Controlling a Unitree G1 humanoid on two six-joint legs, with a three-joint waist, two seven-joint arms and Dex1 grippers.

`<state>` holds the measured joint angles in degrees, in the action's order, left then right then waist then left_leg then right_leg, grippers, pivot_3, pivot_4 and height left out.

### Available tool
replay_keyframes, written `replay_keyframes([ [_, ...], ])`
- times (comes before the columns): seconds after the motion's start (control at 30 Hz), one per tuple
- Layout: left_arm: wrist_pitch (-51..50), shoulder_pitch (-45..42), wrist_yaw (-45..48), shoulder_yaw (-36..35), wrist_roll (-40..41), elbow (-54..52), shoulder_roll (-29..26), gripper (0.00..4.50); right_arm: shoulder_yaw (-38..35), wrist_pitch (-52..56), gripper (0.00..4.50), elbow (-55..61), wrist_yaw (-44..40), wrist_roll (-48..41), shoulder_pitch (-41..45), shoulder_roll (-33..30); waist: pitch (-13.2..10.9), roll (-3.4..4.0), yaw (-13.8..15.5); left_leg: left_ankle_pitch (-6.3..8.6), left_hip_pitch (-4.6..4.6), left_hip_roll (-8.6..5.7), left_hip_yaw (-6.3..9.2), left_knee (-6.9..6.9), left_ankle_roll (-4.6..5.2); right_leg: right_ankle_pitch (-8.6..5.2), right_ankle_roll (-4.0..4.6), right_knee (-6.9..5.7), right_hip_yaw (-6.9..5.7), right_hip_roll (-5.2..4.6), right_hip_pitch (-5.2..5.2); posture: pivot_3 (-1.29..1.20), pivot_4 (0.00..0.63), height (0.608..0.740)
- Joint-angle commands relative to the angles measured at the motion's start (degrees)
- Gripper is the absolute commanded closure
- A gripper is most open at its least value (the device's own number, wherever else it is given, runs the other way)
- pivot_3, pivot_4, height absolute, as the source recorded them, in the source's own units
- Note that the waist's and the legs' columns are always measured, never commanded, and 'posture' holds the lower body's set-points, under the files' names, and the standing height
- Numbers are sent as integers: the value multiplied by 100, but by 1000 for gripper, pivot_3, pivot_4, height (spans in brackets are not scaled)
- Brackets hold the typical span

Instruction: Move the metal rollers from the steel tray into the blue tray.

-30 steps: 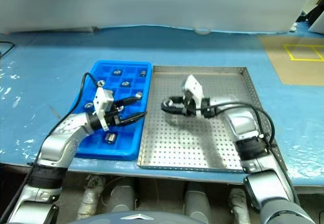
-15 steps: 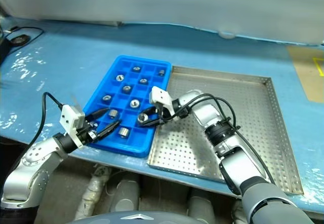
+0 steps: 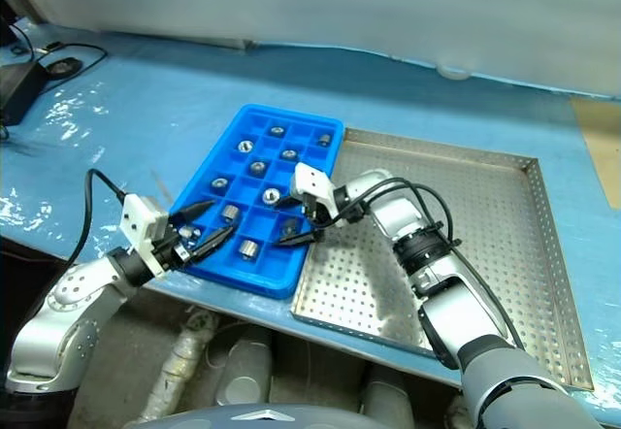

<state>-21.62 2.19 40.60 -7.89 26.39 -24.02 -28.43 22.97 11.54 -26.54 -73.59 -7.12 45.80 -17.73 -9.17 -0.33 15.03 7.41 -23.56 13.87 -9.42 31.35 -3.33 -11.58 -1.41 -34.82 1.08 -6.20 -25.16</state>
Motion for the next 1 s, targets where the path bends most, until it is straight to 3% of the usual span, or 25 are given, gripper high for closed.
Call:
replay_keyframes([
  [0.03,17,-425,248,252,72,182,-54,878,-320,81,103,212,209,2,-133,-221,0,0,-13,0,0,0,0,0,-1,0,0,-1,0,0,0,309,150,740],
  [0.27,302,-1790,1107,998,-70,1608,187,878,-1262,755,103,1561,1053,-317,-989,-820,2,1,-244,-2,3,-4,-1,34,-2,3,-4,-17,12,-1,15,45,150,740],
  [0.5,1348,-3141,1536,1375,-510,3395,963,878,-2620,1278,103,3039,2530,-793,-2109,-788,2,0,-880,-18,3,-10,-7,44,-25,16,-19,-22,35,4,5,-132,150,740],
  [0.63,1658,-3440,1728,1361,-543,3974,1229,878,-3142,1543,42,3737,3039,-1167,-2669,-673,3,-1,-1191,-16,7,-9,-16,39,-21,16,-21,-10,43,7,-2,-214,150,740],
  [0.77,1797,-3586,1813,1374,-600,4325,1364,39,-3303,1653,0,4067,3245,-1299,-3031,-763,3,-1,-1309,-6,12,-8,-29,33,-4,16,-20,-1,48,7,-2,-230,150,740],
  [1.0,2140,-3537,1636,1281,-749,4367,1481,39,-3307,1495,0,3996,3373,-1346,-3054,-896,3,-1,-1283,3,25,-9,-46,37,11,17,-20,0,56,0,10,-204,150,740],
])
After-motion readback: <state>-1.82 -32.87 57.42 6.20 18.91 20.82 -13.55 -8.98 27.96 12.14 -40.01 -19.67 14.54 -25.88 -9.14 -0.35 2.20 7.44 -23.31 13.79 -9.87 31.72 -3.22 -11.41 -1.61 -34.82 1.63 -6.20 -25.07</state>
